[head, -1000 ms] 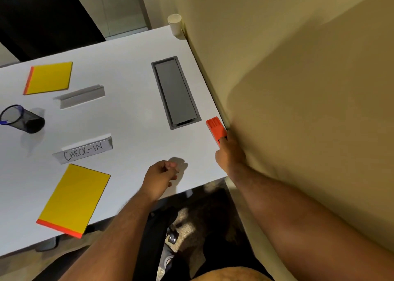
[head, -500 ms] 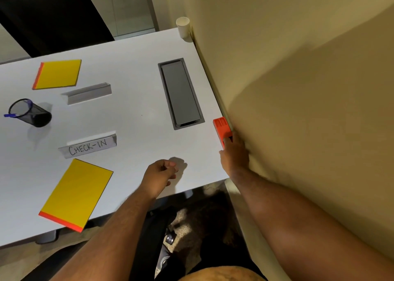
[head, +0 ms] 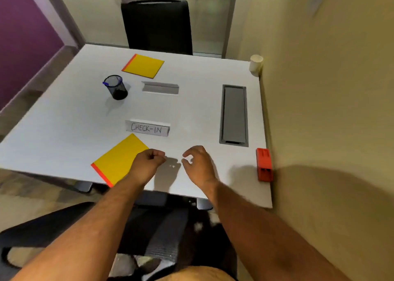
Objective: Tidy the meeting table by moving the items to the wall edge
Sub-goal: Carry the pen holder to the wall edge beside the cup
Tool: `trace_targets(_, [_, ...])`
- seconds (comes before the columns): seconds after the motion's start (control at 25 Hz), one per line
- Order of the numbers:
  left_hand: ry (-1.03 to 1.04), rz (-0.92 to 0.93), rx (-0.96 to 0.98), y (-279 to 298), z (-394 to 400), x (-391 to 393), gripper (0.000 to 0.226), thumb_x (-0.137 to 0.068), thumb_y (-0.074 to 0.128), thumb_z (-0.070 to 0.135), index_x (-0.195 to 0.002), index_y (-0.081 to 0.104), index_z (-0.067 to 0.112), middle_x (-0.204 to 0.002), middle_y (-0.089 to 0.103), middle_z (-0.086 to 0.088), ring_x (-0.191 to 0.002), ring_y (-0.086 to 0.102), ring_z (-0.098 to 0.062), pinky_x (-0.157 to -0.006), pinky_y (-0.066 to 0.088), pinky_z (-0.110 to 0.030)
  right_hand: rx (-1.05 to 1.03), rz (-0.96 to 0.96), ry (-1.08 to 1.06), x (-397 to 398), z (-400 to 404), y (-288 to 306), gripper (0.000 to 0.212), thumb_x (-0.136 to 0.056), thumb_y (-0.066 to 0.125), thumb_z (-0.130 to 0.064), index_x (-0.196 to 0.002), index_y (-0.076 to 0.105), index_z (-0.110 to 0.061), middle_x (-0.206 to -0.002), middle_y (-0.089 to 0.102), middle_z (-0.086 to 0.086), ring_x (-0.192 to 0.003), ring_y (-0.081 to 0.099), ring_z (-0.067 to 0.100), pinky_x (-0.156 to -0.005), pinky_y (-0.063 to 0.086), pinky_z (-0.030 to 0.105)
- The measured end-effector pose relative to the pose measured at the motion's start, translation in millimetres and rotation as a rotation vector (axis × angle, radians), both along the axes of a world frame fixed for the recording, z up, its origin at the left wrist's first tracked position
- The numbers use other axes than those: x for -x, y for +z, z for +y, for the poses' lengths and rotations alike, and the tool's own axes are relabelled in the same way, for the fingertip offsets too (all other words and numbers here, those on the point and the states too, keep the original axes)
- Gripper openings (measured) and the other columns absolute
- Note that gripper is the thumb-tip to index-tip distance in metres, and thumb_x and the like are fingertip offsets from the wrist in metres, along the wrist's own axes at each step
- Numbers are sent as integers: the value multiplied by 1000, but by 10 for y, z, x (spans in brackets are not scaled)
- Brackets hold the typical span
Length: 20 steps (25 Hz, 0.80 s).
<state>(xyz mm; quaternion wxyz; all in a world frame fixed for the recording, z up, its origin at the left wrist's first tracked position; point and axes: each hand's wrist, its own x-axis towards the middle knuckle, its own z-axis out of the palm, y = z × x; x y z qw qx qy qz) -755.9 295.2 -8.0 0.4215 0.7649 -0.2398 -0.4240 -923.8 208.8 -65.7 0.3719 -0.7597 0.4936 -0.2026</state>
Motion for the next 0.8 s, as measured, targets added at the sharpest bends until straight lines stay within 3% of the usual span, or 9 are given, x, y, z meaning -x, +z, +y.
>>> trace_targets(0.12, [27,17,49,210,300,-619,23,-94,70,14,-117,69,12,-105,74,-4,-96,66,-21,-74,48,-31,20,-29,50,-571,249,146,13,-87,73,-25,-99,72,-29,-123,54,-13,-100,68,22,-94,55,33])
trace_targets(0.24, [54,14,100,366,686,-1292,40,-81,75,31,-118,69,17,-112,74,-6,-105,69,-25,-77,50,-35,43,-31,68,-1136,491,215,18,-81,71,-34,-99,70,-35,-117,50,-19,-100,66,14,-88,59,43])
trace_targets(0.32, [54,5,106,403,1038,-1787,48,-74,72,36,-118,70,17,-115,74,-9,-107,69,-28,-79,50,-37,28,-36,80,-1594,694,339,19,-83,75,-29,-101,72,-34,-121,55,-10,-110,63,17,-92,58,44])
trace_targets(0.44, [58,21,132,405,1542,-2540,34,-86,75,28,-118,71,18,-115,73,-8,-110,68,-27,-84,53,-38,5,-43,60,-2286,1051,506,20,-86,78,-24,-105,74,-27,-123,58,0,-118,61,22,-100,52,39])
trace_targets(0.56, [141,20,131,412,2050,-3204,26,-94,71,20,-120,71,17,-115,73,-4,-109,68,-23,-89,54,-40,3,5,106,-2957,1467,625,23,-87,78,-21,-109,72,-22,-123,59,2,-112,60,19,-94,43,25])
trace_targets(0.68, [242,19,133,407,2509,-3776,26,-92,73,19,-118,72,14,-113,74,-5,-107,68,-23,-90,52,-36,1,39,163,-3569,1799,724,28,-88,78,-24,-114,70,-21,-126,59,3,-95,58,15,-88,44,25])
trace_targets(0.8, [324,15,151,333,2827,-4221,25,-93,73,16,-118,71,11,-105,71,-1,-93,65,-14,-84,49,-30,-18,35,204,-4158,1958,732,31,-90,78,-25,-119,67,-21,-129,58,4,-97,60,16,-88,45,27])
